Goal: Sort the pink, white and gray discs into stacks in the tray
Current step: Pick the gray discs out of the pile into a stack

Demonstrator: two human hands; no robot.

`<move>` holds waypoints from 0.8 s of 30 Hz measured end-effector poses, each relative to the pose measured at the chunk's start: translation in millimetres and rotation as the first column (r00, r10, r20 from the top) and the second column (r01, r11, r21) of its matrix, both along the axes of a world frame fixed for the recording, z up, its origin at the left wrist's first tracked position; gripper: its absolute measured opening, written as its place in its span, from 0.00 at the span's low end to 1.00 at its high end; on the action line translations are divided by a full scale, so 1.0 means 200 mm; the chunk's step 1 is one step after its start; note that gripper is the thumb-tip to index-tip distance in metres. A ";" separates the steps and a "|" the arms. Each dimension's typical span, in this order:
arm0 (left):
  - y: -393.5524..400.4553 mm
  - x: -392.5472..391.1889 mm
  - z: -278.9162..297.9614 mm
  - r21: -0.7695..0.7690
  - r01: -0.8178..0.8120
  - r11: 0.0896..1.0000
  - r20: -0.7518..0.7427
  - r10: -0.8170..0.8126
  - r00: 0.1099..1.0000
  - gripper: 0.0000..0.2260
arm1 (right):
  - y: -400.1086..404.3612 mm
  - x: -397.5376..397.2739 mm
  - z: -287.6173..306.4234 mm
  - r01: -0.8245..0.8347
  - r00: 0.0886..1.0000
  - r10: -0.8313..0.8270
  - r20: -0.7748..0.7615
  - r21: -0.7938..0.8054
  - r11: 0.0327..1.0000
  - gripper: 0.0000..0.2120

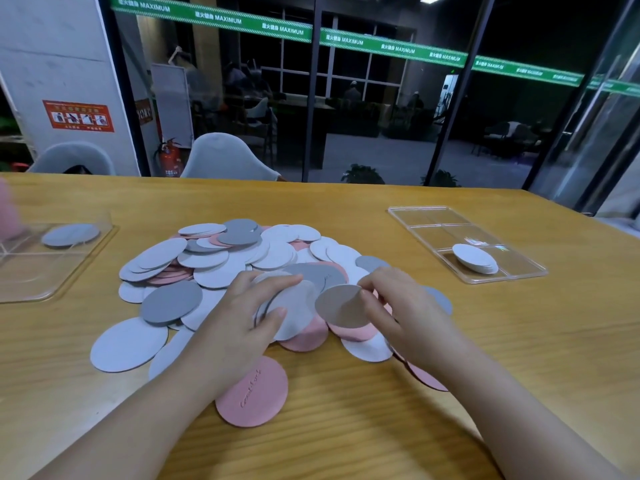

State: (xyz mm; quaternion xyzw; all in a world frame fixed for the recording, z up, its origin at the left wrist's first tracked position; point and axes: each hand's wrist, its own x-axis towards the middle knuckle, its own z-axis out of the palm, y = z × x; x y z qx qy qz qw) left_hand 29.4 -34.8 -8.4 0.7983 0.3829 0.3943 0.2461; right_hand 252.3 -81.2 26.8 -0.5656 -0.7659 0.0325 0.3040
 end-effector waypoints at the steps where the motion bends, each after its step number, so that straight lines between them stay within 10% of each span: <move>1: 0.00 0.00 0.00 0.008 -0.001 1.000 -0.007 0.001 1.000 0.19 | 0.00 -0.01 0.00 -0.030 0.999 0.030 -0.030 0.007 1.000 0.06; 14: -0.02 0.01 0.01 0.048 0.047 0.998 -0.101 -0.042 0.994 0.19 | 0.04 -0.13 -0.05 0.020 0.979 -0.057 -0.196 -0.186 0.982 0.09; 24: -0.01 0.00 0.00 0.039 0.047 0.998 -0.100 -0.043 0.994 0.17 | -0.09 0.05 -0.02 0.144 0.977 -0.085 0.198 -0.310 0.940 0.15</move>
